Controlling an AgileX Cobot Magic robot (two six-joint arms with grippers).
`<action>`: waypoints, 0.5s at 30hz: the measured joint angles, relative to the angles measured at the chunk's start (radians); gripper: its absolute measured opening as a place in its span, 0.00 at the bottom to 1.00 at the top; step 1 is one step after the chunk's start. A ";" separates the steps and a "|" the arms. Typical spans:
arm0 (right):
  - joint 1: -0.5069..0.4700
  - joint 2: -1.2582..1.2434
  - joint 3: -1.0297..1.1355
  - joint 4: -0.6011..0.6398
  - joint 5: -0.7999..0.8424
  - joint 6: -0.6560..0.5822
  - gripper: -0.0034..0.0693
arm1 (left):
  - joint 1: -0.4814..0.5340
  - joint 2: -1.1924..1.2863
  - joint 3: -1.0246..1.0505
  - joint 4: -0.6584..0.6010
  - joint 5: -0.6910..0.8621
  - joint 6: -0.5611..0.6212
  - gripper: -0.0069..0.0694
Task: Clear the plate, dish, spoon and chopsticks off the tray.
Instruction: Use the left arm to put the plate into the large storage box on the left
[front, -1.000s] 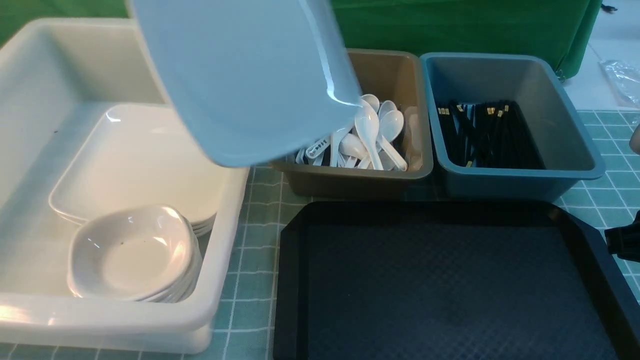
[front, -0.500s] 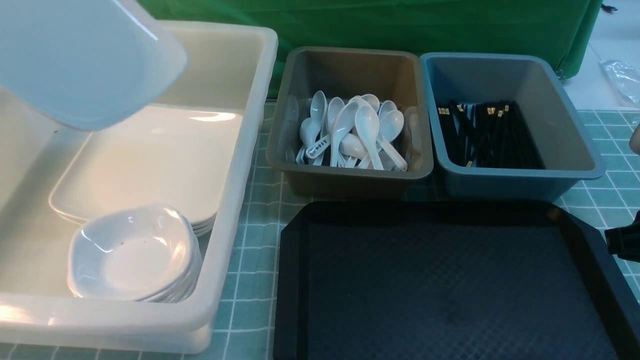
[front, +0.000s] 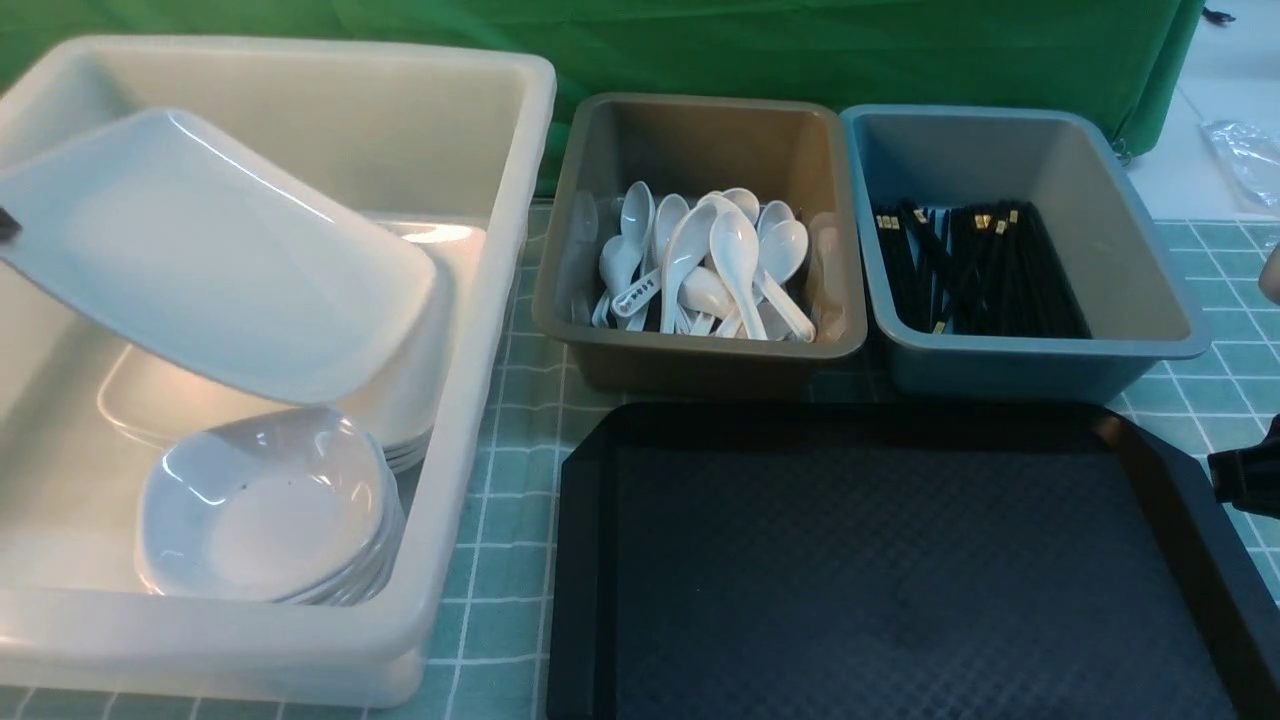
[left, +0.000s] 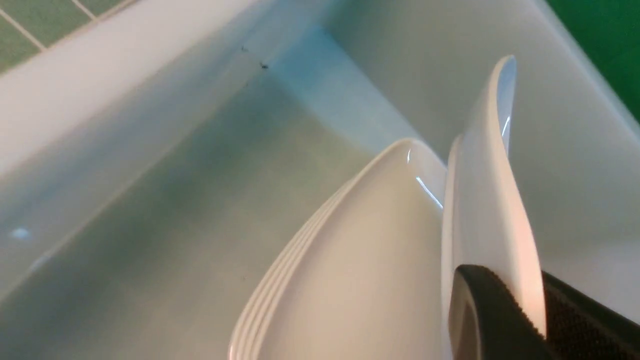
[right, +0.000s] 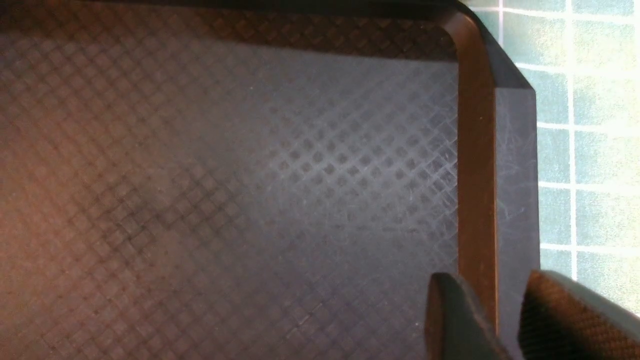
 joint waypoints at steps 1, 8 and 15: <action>0.000 0.000 0.000 0.000 0.000 0.000 0.38 | -0.009 0.007 0.000 0.000 -0.009 0.001 0.13; 0.000 0.000 0.000 0.000 -0.004 0.000 0.38 | -0.057 0.057 0.001 0.026 -0.062 0.002 0.12; 0.000 0.000 0.000 0.000 0.005 0.000 0.38 | -0.057 0.083 -0.002 0.112 -0.006 0.000 0.15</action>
